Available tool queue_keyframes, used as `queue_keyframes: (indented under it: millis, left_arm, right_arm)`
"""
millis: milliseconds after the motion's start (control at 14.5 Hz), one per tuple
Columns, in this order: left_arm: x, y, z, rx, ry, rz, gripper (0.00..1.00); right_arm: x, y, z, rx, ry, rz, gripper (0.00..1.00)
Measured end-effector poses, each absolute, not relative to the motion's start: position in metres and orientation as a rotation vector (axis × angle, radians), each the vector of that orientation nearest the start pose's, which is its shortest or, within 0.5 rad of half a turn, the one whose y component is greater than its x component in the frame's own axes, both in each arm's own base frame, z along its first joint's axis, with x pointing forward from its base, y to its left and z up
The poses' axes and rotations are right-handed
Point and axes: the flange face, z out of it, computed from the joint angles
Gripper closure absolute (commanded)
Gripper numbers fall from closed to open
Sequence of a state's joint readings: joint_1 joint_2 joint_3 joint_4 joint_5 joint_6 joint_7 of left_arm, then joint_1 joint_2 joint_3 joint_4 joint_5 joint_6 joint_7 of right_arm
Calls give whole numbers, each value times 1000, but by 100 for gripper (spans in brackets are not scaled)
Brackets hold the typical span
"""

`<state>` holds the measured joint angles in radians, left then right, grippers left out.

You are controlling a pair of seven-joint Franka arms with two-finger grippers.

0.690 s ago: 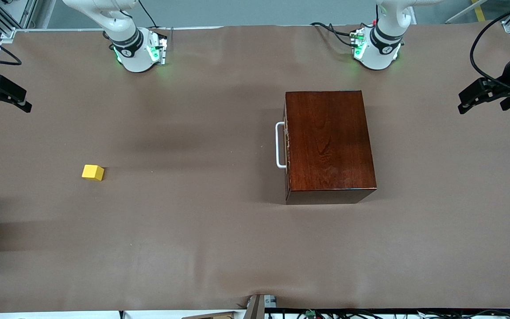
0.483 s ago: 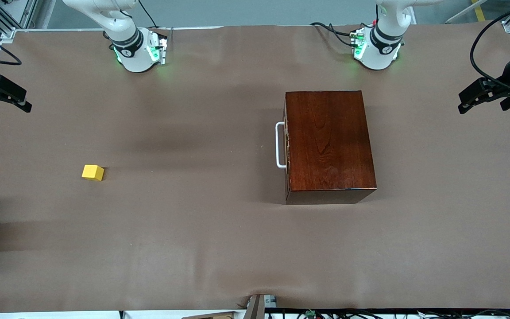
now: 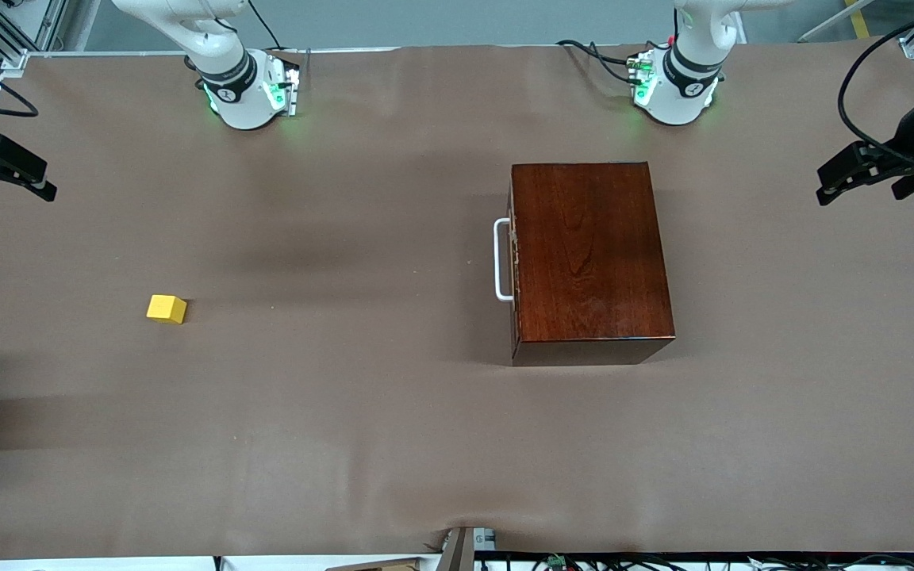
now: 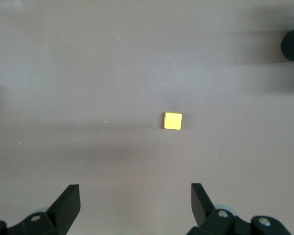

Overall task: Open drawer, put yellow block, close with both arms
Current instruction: 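Move the left gripper from rest toward the wooden box, then reach the left gripper around the box to the white drawer handle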

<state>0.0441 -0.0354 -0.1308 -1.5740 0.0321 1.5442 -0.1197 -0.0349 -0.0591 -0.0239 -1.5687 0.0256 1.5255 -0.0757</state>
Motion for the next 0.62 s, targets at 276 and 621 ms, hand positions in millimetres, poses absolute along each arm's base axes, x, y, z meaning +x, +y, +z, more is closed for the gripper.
queue_keyframes:
  millis: [276,621]
  left_arm:
    - [547,-122,602,-3100,133,88,0]
    - [544,-231,557,-3079,346,170,0]
  right_arm:
    - [531,-29,653,-3115,-27,-26,0]
    - [531,-29,653,-3115,-24,-22,0]
